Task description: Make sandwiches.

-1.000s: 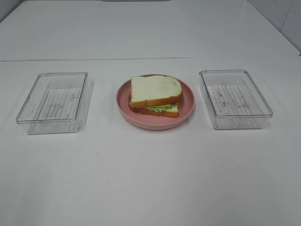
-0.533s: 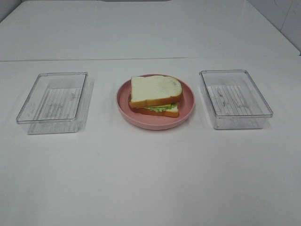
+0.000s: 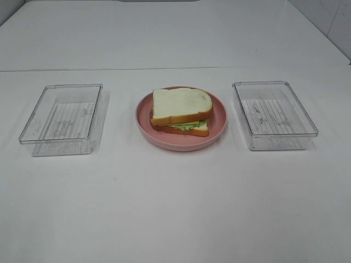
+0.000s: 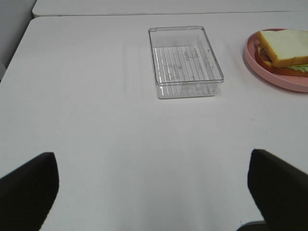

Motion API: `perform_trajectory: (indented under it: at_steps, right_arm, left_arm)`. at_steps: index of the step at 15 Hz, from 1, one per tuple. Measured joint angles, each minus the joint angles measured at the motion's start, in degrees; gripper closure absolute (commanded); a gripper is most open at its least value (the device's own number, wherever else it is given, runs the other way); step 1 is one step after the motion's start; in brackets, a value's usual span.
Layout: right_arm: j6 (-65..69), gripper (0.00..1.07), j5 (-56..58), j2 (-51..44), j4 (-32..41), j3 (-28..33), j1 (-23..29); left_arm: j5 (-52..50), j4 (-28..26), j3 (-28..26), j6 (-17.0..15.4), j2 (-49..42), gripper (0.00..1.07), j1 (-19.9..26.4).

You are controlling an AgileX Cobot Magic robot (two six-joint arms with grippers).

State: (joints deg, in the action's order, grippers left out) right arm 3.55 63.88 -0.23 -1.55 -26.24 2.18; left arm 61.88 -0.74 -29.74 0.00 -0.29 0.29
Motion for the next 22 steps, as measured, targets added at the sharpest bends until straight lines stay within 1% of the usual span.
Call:
perform_trajectory:
  at_steps: [4,22]
  right_arm:
    - [-0.52,0.20,-0.17,0.00,1.09,0.00,0.00]
    - [-2.98,0.20,-0.17,0.00,1.09,0.00,0.00]
  left_arm:
    - [0.00,0.00,0.00,0.00,0.00,0.06,0.00]
    - [0.00,0.00,0.00,0.00,0.00,0.06,0.00]
